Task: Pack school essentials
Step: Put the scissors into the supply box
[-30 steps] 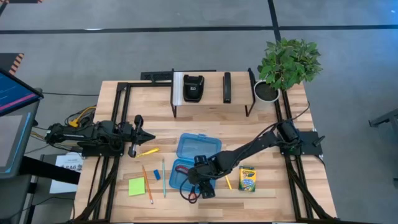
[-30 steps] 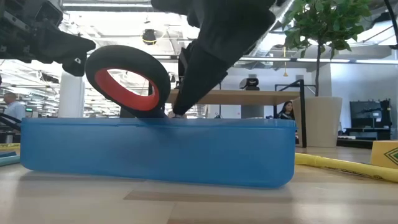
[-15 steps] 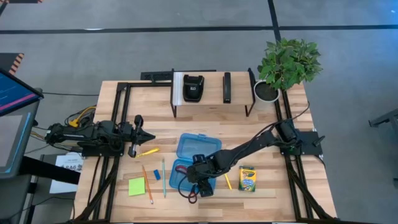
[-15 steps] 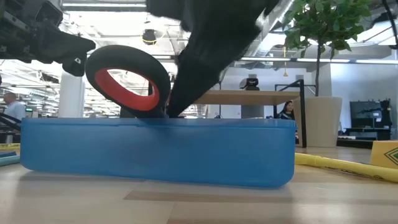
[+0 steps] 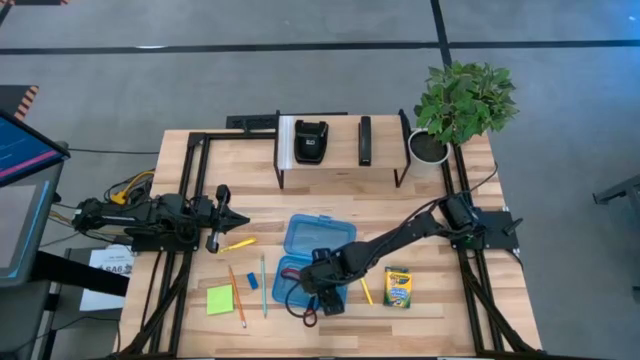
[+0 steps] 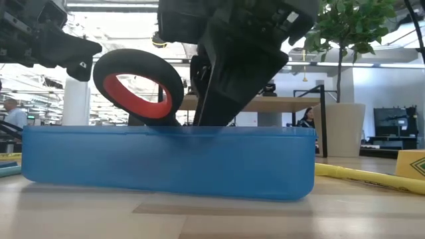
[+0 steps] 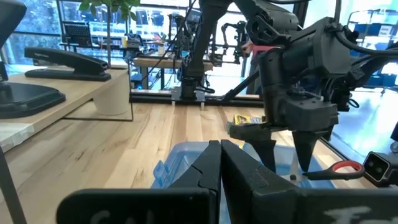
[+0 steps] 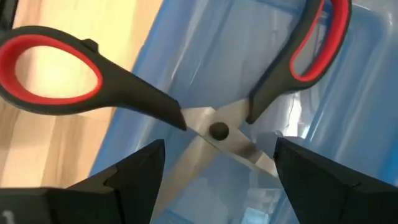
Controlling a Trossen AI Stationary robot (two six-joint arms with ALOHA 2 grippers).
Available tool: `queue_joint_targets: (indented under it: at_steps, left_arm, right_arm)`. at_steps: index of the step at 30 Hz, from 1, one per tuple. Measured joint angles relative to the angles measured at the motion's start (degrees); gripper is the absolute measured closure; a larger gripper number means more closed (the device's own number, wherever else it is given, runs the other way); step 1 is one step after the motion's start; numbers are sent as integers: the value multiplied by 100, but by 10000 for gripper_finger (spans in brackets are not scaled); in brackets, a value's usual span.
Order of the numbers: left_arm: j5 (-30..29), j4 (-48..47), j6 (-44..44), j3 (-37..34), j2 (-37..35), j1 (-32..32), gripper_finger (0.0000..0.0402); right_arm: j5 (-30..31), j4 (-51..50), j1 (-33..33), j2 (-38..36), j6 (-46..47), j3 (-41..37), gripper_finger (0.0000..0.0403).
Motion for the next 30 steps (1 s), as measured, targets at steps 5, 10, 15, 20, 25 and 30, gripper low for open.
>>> queue_joint_targets:
  at_steps: [5, 10, 15, 20, 25, 30]
  left_arm:
    - [0, 0, 1, 0, 0, 1, 401]
    - [-1, -2, 0, 0, 0, 1, 401]
    - [0, -2, 1, 0, 0, 2, 401]
    - [0, 0, 0, 0, 0, 0, 401]
    - [0, 0, 1, 0, 0, 2, 401]
    - [-1, -1, 0, 0, 0, 0, 401]
  right_arm:
    - [-110, -30, -91, 171, 41, 1, 82]
    - [-336, -60, -205, 300, 44, 17, 85]
    - [-417, -78, -269, 292, -47, 6, 103]
    - [-439, -78, -271, 294, -149, 6, 130]
    - [-439, -76, -274, 298, -162, 4, 160]
    - [-443, -91, -271, 300, -160, 2, 199]
